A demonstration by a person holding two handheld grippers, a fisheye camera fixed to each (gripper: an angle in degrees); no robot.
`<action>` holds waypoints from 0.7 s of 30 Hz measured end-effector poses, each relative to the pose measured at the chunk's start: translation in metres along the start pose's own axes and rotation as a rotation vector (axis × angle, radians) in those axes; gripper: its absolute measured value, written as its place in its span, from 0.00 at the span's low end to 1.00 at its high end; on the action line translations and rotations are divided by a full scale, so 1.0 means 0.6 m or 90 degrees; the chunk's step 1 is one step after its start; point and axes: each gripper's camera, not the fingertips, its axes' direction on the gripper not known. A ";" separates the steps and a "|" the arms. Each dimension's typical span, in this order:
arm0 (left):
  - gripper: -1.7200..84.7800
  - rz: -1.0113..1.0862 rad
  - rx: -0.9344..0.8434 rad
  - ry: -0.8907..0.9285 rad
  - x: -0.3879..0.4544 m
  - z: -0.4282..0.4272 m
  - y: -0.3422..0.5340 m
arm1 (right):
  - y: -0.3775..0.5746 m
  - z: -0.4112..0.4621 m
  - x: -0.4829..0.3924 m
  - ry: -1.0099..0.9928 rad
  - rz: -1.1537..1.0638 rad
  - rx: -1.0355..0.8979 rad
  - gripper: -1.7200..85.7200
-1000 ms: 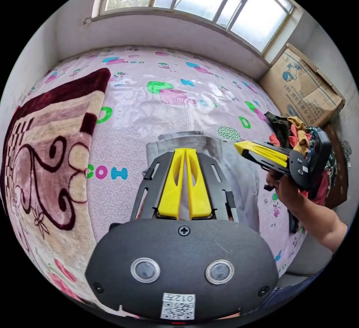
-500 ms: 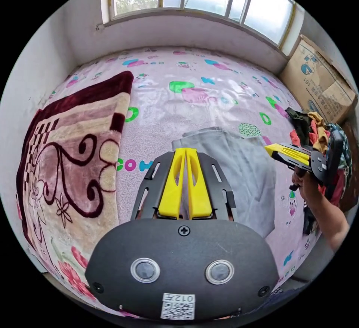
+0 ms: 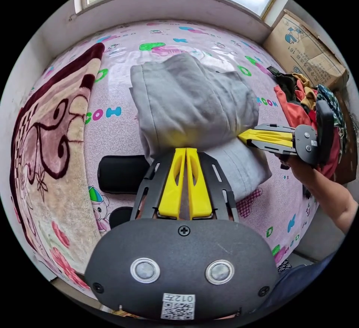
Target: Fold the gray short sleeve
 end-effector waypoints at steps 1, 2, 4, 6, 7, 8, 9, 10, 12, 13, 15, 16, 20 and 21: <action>0.02 0.012 0.034 -0.027 0.007 -0.022 0.009 | 0.005 -0.029 -0.025 0.031 -0.019 0.031 0.02; 0.02 0.030 0.059 -0.045 0.017 -0.040 0.017 | 0.013 -0.056 -0.050 0.031 -0.033 0.054 0.02; 0.02 0.051 0.076 -0.073 0.029 -0.046 0.019 | 0.029 -0.089 -0.091 -0.011 -0.039 0.077 0.03; 0.02 0.062 0.052 -0.093 0.032 -0.027 0.010 | 0.055 -0.110 -0.146 -0.025 -0.057 0.099 0.03; 0.02 0.056 0.047 -0.100 0.029 -0.010 0.005 | 0.071 -0.113 -0.191 0.017 -0.090 0.104 0.04; 0.02 0.051 0.043 -0.088 0.023 0.008 0.002 | 0.083 -0.107 -0.231 0.073 -0.123 0.102 0.05; 0.02 0.047 0.034 -0.082 0.020 0.019 0.000 | 0.087 -0.101 -0.246 0.092 -0.135 0.097 0.05; 0.02 0.045 0.026 -0.077 0.016 0.035 0.000 | 0.091 -0.088 -0.266 0.120 -0.147 0.091 0.06; 0.02 0.043 0.037 -0.072 0.010 0.046 0.005 | 0.089 -0.058 -0.280 0.139 -0.162 0.060 0.07; 0.02 0.046 0.041 -0.067 0.006 0.051 0.009 | 0.085 -0.038 -0.282 0.131 -0.166 0.038 0.07; 0.02 0.057 0.054 -0.065 -0.001 0.056 0.019 | 0.085 -0.040 -0.284 0.108 -0.172 0.071 0.07; 0.02 0.062 0.063 -0.062 -0.007 0.059 0.025 | 0.082 -0.043 -0.284 0.093 -0.173 0.079 0.06; 0.02 0.062 0.093 -0.047 -0.031 0.073 0.039 | 0.058 -0.055 -0.290 0.075 -0.177 0.082 0.06; 0.02 0.061 0.096 -0.048 -0.034 0.075 0.040 | 0.053 -0.056 -0.292 0.078 -0.180 0.082 0.05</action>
